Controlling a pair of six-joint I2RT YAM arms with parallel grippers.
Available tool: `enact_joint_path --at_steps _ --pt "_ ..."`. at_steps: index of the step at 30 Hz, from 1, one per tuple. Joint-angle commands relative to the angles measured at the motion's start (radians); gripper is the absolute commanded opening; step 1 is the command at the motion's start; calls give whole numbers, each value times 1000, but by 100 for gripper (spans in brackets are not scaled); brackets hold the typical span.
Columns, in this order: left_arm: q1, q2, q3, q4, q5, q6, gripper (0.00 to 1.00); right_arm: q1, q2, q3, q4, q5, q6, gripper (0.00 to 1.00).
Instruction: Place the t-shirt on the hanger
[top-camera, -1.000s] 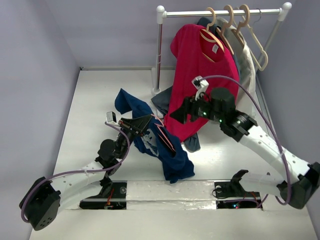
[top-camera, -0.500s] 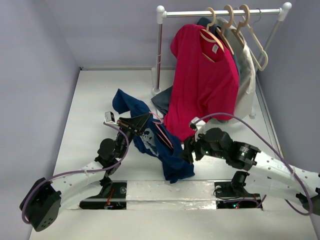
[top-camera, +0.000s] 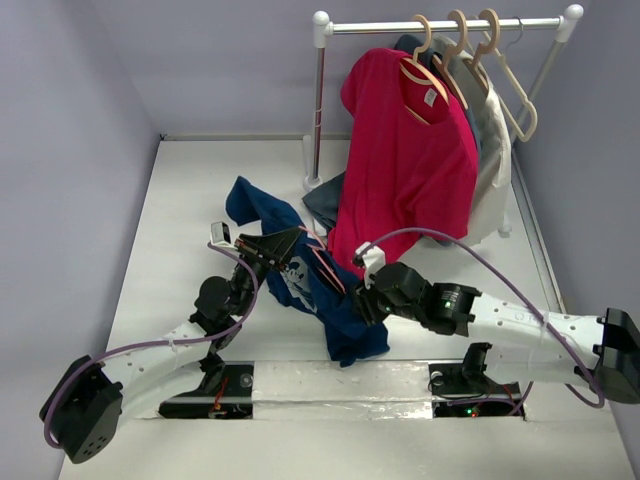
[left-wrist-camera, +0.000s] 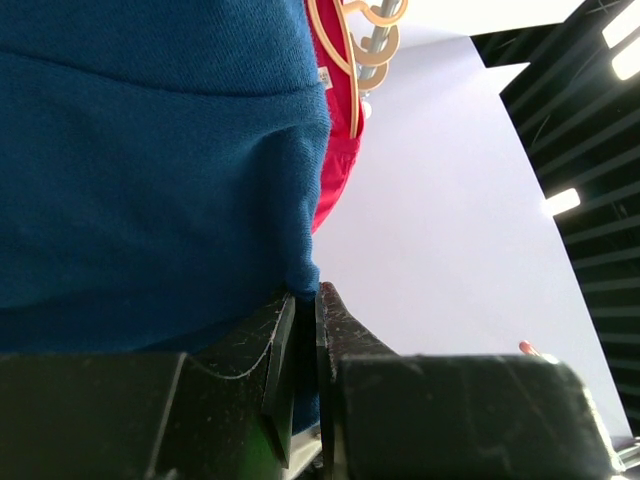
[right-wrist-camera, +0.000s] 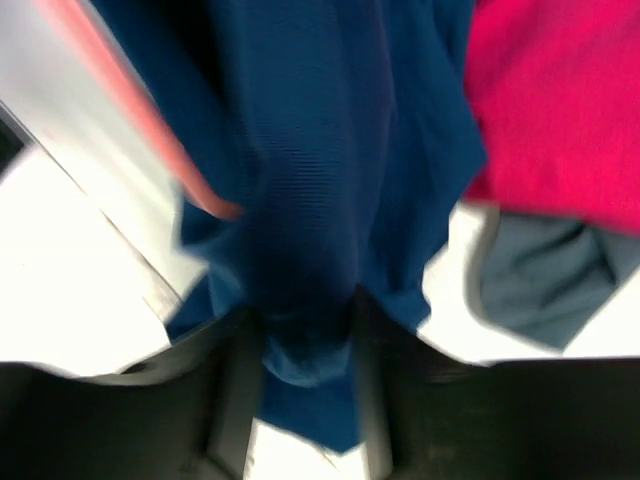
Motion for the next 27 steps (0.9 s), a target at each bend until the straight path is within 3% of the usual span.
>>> enact_joint_path --at_steps 1,2,8,24,27 --pt "10 -23 44 73 20 11 0 15 -26 37 190 22 -55 39" --pt "10 -26 44 71 20 11 0 15 -26 40 200 35 -58 33" --pt "10 -10 40 87 24 6 0 15 6 78 259 56 -84 30" --pt "10 13 38 108 34 -1 0 15 128 176 401 135 -122 27" --pt "10 5 37 102 29 -3 0 15 137 207 397 143 -141 19"
